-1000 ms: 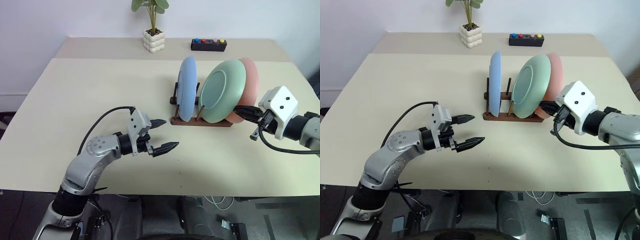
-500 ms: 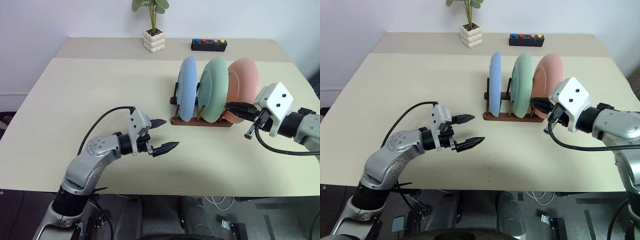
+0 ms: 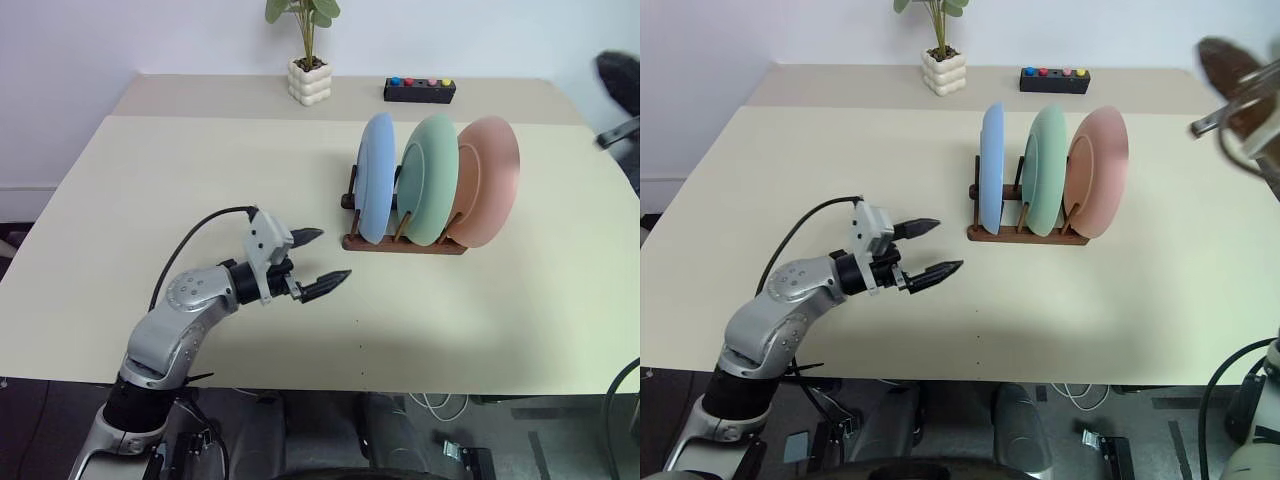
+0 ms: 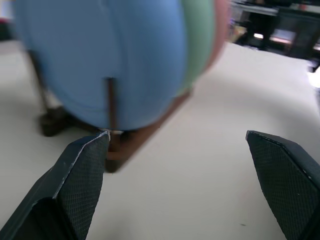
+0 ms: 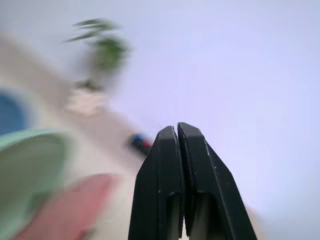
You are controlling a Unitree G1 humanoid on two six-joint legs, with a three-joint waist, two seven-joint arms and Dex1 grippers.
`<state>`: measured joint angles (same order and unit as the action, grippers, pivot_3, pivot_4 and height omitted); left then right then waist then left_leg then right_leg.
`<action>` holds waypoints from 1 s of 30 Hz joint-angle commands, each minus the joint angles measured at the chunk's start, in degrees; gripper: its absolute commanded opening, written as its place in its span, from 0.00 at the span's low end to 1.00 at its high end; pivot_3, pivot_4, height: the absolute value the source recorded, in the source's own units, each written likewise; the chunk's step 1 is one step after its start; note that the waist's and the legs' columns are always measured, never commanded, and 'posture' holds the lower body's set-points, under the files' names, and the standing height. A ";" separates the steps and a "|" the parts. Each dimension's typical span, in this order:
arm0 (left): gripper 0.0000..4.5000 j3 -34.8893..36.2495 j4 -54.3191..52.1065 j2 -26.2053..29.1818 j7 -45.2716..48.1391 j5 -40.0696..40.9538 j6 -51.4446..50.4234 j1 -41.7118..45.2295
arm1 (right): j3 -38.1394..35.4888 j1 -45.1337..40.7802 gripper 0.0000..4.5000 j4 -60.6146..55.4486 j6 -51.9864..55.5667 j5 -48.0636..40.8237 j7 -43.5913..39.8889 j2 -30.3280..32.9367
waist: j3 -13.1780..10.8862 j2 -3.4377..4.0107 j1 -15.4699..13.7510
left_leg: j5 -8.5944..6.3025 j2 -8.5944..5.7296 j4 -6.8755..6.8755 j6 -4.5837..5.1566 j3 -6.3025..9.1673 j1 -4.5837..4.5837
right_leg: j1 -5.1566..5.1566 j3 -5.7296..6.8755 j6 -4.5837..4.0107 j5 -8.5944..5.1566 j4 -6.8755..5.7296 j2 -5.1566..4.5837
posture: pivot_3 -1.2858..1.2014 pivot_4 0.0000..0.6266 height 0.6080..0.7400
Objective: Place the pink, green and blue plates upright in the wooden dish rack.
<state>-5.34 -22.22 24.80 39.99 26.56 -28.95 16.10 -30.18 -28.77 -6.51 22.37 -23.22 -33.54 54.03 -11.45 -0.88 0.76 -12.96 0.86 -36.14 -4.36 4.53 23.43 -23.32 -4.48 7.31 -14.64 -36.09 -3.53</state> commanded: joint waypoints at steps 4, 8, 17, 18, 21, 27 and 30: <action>1.00 8.03 6.86 2.49 -4.45 -5.29 6.82 -1.69 | -1.94 14.51 0.01 8.87 -6.47 2.04 -4.53 -4.14 | 0.07 0.01 0.23 | 0.00 0.00 -0.02 0.01 -0.01 -0.09 | 0.08 -0.02 -0.01 0.00 -0.02 0.00 | 0.52 0.24 0.92; 1.00 10.64 13.18 1.86 -6.78 -7.70 11.23 -5.47 | 0.81 21.85 0.01 13.91 -12.73 3.82 -5.35 -10.56 | 0.09 0.20 0.70 | 0.00 0.00 0.04 0.01 -0.05 -0.16 | 0.11 -0.07 0.02 0.01 -0.04 0.02 | 0.52 0.24 0.92; 1.00 10.60 12.77 -0.16 -7.45 -7.85 13.52 -8.83 | 3.06 22.60 0.01 21.18 -19.73 4.16 -5.77 -15.21 | 0.10 0.22 0.40 | 0.00 0.00 -0.06 0.00 -0.06 -0.17 | 0.15 -0.08 0.01 0.01 -0.07 0.02 | 0.52 0.24 0.92; 1.00 10.47 12.79 -0.17 -7.45 -8.03 13.77 -9.15 | 3.56 21.66 0.01 22.05 -20.39 4.33 -5.75 -15.42 | 0.10 0.22 0.41 | 0.00 0.00 -0.05 0.00 -0.06 -0.17 | 0.15 -0.08 0.01 0.01 -0.07 0.02 | 0.52 0.24 0.92; 1.00 9.45 13.03 -0.40 -7.82 -9.06 14.06 -9.58 | 4.87 19.04 0.01 24.67 -21.19 4.44 -5.66 -16.03 | 0.10 0.22 0.49 | 0.00 0.00 -0.04 0.00 -0.06 -0.19 | 0.15 -0.08 0.01 0.01 -0.07 0.03 | 0.52 0.24 0.92; 1.00 9.04 13.68 -1.96 -9.16 -9.54 14.34 -8.34 | 6.68 15.80 0.01 28.32 -23.07 4.69 -5.07 -17.25 | 0.10 0.23 0.33 | 0.00 -0.01 -0.05 0.00 -0.06 -0.20 | 0.16 -0.08 0.10 0.06 -0.08 0.02 | 0.52 0.24 0.92; 1.00 9.02 13.88 -2.58 -9.69 -10.06 14.86 -8.27 | 7.49 14.61 0.01 29.88 -24.01 4.83 -5.24 -17.47 | 0.10 0.22 0.34 | 0.00 -0.01 -0.05 0.00 -0.05 -0.20 | 0.16 -0.08 0.11 0.06 -0.08 0.02 | 0.52 0.24 0.92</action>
